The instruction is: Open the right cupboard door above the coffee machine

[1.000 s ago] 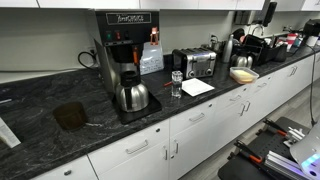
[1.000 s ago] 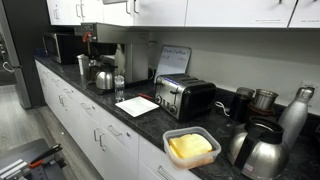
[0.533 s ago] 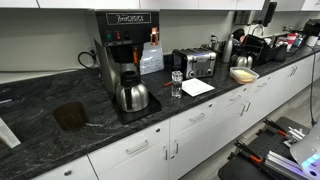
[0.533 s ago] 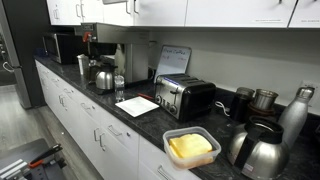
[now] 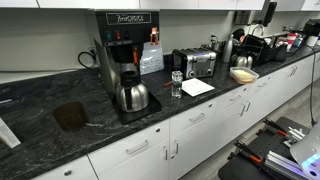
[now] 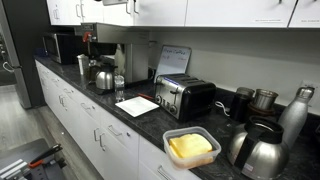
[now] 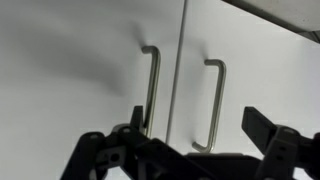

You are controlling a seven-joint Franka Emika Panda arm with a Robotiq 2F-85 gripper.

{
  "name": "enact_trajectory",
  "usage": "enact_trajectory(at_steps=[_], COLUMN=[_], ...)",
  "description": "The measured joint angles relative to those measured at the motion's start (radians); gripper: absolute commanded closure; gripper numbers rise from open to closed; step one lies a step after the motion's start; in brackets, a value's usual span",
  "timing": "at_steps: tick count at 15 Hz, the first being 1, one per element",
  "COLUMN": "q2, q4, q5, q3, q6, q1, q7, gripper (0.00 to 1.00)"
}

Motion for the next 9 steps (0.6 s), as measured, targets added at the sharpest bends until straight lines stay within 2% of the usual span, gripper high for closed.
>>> enact_trajectory(at_steps=[8,9], q2=[0.034,0.041], q4=[0.004,0.007], q5=[0.007,0.014], q3=[-0.001,0.005], q6=[0.044,0.055], q1=[-0.006,-0.006], q7=[0.000,0.000], gripper=[0.00,0.11])
